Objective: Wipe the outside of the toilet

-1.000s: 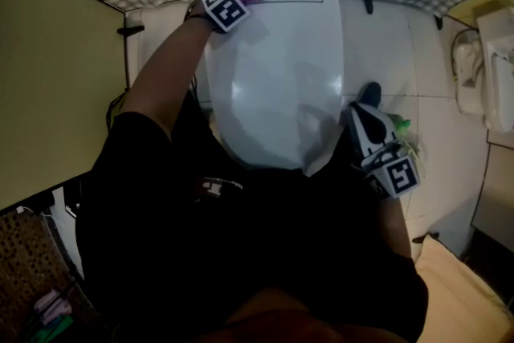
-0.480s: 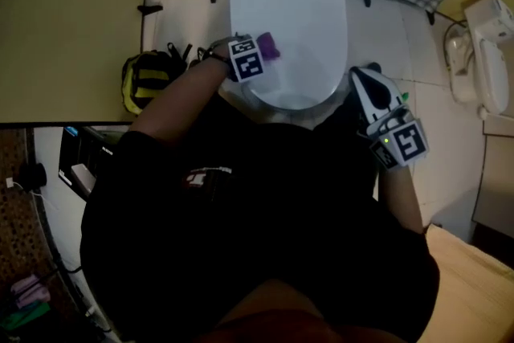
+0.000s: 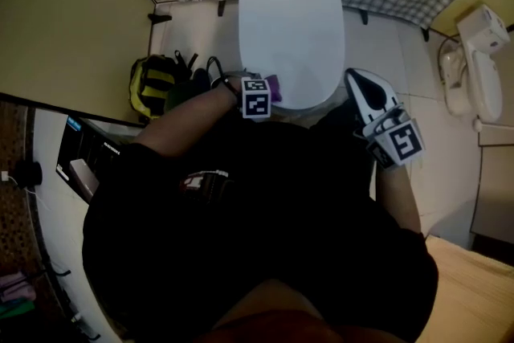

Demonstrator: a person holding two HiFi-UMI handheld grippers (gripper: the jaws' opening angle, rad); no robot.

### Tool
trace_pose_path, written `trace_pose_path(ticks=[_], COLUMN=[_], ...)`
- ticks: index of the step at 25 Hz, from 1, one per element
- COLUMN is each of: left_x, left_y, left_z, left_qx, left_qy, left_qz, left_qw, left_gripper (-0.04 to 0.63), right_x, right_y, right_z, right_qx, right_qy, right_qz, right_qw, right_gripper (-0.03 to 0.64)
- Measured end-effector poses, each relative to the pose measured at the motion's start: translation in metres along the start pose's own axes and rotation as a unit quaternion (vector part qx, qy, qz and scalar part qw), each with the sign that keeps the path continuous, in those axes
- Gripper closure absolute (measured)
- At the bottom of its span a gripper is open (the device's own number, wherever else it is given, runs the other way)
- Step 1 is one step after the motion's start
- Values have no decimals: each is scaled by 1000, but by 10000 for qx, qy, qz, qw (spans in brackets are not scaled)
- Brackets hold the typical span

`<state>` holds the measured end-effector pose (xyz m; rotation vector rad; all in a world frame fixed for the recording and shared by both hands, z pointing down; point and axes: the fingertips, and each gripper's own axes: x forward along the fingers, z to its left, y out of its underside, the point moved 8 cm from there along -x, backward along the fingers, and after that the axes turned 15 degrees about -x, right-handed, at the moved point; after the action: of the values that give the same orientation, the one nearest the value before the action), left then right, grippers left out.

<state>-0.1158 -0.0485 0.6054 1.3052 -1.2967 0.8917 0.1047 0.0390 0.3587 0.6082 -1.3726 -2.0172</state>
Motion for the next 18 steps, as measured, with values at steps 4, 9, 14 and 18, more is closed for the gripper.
trace_pose_path(ticks=[4, 9, 14, 18], left_x=[-2, 2, -37, -64], left_y=[4, 13, -10, -35], left_z=[-26, -41, 38, 147], left_qx=[68, -93, -835, -1040], left_qy=[350, 994, 651, -231], left_qz=[-61, -164, -1148, -1311], left_qw=[9993, 9949, 9877, 9856], left_gripper=[492, 489, 488, 488], right_x=[0, 4, 9, 19], right_y=[0, 9, 31, 53], right_z=[-1, -8, -31, -50], right_qx=[24, 137, 363, 554], right_qy=[-8, 65, 164, 195], right_qz=[10, 19, 138, 259], right_qw=[10000, 9999, 9991, 9979], right_gripper=[611, 611, 611, 611])
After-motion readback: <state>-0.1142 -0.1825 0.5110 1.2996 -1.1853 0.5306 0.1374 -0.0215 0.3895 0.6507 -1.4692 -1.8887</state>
